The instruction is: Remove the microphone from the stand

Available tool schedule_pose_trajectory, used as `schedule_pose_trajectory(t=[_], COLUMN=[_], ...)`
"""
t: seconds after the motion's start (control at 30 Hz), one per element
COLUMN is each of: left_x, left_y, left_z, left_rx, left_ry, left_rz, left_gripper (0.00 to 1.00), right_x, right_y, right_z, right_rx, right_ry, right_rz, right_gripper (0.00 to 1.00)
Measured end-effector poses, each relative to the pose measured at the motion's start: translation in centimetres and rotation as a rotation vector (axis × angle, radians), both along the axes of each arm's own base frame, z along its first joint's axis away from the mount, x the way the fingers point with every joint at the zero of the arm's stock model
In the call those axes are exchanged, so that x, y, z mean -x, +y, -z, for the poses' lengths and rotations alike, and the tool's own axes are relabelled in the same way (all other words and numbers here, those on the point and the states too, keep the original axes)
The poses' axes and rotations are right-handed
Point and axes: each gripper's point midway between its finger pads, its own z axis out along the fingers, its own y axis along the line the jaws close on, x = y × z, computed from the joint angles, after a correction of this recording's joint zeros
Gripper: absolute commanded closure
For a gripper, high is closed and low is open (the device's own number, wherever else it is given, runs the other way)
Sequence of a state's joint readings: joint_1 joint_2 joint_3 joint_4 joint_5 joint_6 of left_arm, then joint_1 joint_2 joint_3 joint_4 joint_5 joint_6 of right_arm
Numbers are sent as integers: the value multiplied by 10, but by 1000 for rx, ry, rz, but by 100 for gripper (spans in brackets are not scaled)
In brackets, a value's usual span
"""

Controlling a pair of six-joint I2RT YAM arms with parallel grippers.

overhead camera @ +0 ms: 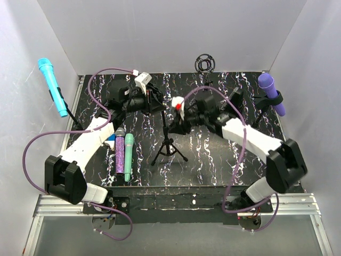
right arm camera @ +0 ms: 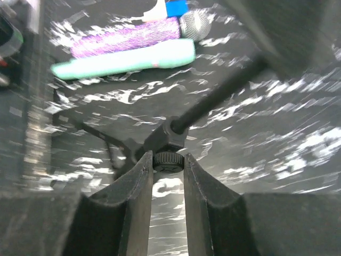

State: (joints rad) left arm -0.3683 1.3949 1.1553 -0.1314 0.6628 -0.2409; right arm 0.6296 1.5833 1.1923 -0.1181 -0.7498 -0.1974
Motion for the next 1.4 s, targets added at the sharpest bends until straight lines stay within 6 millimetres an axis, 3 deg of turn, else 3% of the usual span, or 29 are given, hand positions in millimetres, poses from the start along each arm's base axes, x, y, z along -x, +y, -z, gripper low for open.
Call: schedule_pose_trajectory(t=[0.1, 0.23, 0.27, 0.33, 0.37, 0.43, 0.47, 0.57, 0.77, 0.87, 1.0, 1.13, 1.27, 1.4], left_x=[8, 9, 7, 5, 6, 9, 11, 14, 14, 14, 13, 12, 11, 11], left_y=[-2, 3, 6, 9, 10, 10, 11, 12, 13, 13, 13, 15, 15, 16], left_z=[3, 5, 6, 9, 12, 19, 24, 31, 32, 31, 32, 32, 32, 33], left_rx=[14, 12, 10, 6, 2, -7, -14, -29, -30, -30, -34, -37, -39, -40], left_ry=[47, 53, 55, 63, 68, 89, 103, 113, 115, 116, 120, 127, 131, 133], left_rz=[11, -17, -32, -49, -51, -50, -49, -45, -46, -46, -52, -69, -76, -82], left_gripper=[100, 100, 100, 100, 100, 100, 100, 100, 100, 100, 100, 100, 100, 100], right_x=[14, 7, 5, 3, 3, 3, 1, 3, 7, 9, 7, 4, -1, -8], right_y=[0, 5, 8, 11, 12, 12, 9, -2, -12, -6, 9, 16, 17, 15], right_z=[1, 1, 0, 0, -1, -2, -4, -20, -97, -109, -87, -42, -16, -9], right_rx=[-9, -57, -74, -104, -112, -101, -88, -57, -109, -125, -97, -20, 41, 62], right_ry=[-460, -934, -1039, -1207, -1265, -1319, -1321, -1244, -932, -683, -320, -18, 131, 179], right_rz=[-115, -218, -230, -245, -250, -257, -252, -236, -83, -28, 46, 144, 233, 302], right_gripper=[99, 99, 89, 58, 53, 29, 24, 21, 24, 24, 24, 24, 26, 28])
